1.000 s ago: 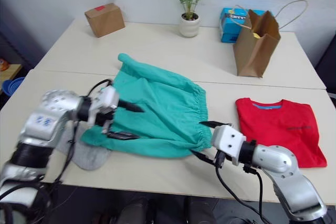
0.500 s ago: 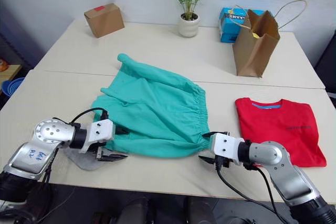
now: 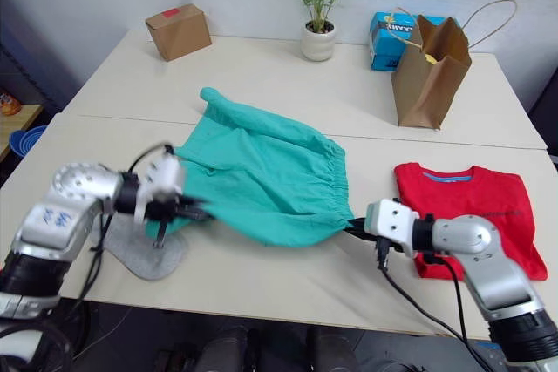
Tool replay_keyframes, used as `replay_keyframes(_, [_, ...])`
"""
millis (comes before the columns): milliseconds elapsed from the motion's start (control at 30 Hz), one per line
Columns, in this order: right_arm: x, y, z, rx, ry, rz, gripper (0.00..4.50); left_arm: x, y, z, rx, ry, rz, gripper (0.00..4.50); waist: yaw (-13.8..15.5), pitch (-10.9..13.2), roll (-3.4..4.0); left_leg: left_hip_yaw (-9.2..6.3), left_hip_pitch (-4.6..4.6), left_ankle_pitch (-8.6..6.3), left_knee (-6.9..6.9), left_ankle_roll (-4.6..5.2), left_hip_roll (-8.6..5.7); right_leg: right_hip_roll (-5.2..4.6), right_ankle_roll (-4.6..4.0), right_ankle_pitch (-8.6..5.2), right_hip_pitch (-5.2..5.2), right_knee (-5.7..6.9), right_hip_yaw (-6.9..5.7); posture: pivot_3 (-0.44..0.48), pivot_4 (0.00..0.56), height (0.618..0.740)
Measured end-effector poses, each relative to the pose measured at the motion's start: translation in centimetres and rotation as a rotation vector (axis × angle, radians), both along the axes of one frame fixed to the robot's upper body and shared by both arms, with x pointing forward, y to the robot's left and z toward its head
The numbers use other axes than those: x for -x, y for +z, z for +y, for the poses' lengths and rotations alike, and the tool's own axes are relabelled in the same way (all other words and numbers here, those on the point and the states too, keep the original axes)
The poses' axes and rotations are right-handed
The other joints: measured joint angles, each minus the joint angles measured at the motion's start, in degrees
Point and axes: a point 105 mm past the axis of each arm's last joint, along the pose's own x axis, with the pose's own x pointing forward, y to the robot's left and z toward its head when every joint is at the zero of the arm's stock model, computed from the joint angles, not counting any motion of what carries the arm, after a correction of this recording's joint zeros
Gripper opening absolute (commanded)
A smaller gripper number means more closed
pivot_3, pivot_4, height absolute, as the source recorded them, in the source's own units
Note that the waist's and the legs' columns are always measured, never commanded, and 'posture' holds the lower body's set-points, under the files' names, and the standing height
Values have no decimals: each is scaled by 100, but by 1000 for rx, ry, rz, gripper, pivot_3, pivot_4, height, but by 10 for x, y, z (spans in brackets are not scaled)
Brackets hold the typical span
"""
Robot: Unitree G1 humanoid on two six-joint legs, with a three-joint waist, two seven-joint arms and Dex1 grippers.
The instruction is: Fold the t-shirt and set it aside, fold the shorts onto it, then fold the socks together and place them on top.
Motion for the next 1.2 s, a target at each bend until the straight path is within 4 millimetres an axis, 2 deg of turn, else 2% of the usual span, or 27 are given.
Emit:
replay_keyframes(67, [12, 23, -8, -53, 40, 22, 0, 9, 23, -2, 31, -53, -5, 40, -14, -1, 3, -2, 0, -3, -5, -1, -1, 1, 1, 0, 5, -5, 0, 0, 150, 740])
replay_keyframes(200, [37, 20, -44, 32, -4, 219, 0, 37, 21, 1, -28, -147, 122, 40, -39, -2, 6, -2, 7, -2, -26, -3, 2, 9, 1, 0, 12, -18, 3, 0, 150, 740])
replay_keyframes(267, [48, 15, -47, 63, 14, 279, 0, 50, 12, 5, -82, -170, 205, 40, -59, -2, 5, -1, 10, 0, -26, -5, 3, 11, 1, -1, 10, -23, 7, 0, 150, 740])
replay_keyframes(333, [63, 1, -46, 106, 42, 340, 0, 66, -4, 13, -155, -181, 291, 40, -62, -2, 6, -2, 19, 0, -32, -4, 3, 12, 0, -1, 12, -21, 8, 0, 150, 740])
replay_keyframes(467, [70, -14, -45, 171, 33, 321, 0, 85, -34, 19, -215, -183, 377, 40, -38, -1, 6, -3, 21, 2, -30, 1, 0, 7, 0, -1, 14, -15, 10, 0, 150, 740])
replay_keyframes(567, [70, -17, -38, 151, 9, 299, 0, 85, -44, 24, -220, -131, 363, 40, -30, -1, 5, -6, 21, 2, -30, 2, 0, 7, 0, -1, 13, -13, 8, 0, 150, 740])
replay_keyframes(667, [67, -14, -33, 129, -2, 276, 0, 73, -40, 29, -182, -61, 272, 40, -27, -1, 6, -6, 21, 2, -31, 2, -2, 4, 0, -1, 15, -14, 7, 0, 150, 740])
replay_keyframes(767, [65, -15, -30, 131, -1, 277, 0, 66, -45, 34, -139, 10, 317, 40, -29, -1, 5, -5, 21, 1, -32, 2, -2, 4, 0, -1, 14, -15, 6, 0, 150, 740])
replay_keyframes(800, [60, -16, -29, 129, -22, 288, 0, 56, -42, 36, -95, 53, 329, 40, -29, 0, 5, -6, 22, 2, -29, 3, -2, 4, 0, -1, 14, -10, 6, 0, 150, 740])
replay_keyframes(833, [50, -12, -27, 116, -44, 278, 0, 42, -34, 36, -58, 89, 305, 40, -29, 5, 1, -6, 20, 4, -19, 7, -2, 4, -1, 0, 9, 2, 5, 0, 150, 740])
replay_keyframes(900, [7, 23, -19, 29, -121, 141, 0, -5, 6, 41, 38, 193, 175, 40, -30, 32, -23, -12, 15, 20, -6, 12, -5, 8, -11, 24, 3, 13, -4, 0, 150, 740])
replay_keyframes(933, [-23, 55, -15, -30, -155, 19, 0, -37, 37, 45, 91, 265, 68, 40, -38, 54, -26, -12, 13, 37, 8, 8, -4, 16, -16, 46, 2, 15, -8, 0, 150, 740])
replay_keyframes(1033, [-84, 144, -18, -119, -278, -335, 0, -96, 127, 57, 186, 481, -236, 40, -66, 69, -25, 9, 0, 81, -10, -10, -12, 21, -9, 75, -15, -12, 1, 0, 150, 740])
replay_keyframes(1100, [-112, 202, -24, -174, -383, -568, 0, -118, 180, 59, 250, 627, -444, 40, -62, 66, -23, 29, -24, 77, -30, -8, -15, 9, 3, 61, -58, -13, 12, 0, 150, 740])
replay_keyframes(1167, [-125, 251, -22, -218, -442, -770, 0, -129, 227, 59, 309, 769, -678, 40, -58, 59, -22, 57, -127, 69, -8, -14, -8, -2, 4, 56, -187, 46, 4, 0, 150, 740])
replay_keyframes(1200, [-127, 276, -21, -247, -464, -870, 0, -127, 252, 57, 355, 817, -797, 40, -64, 61, -24, 70, -201, 66, 8, -13, -6, -13, 6, 58, -285, 103, -11, 0, 150, 740])
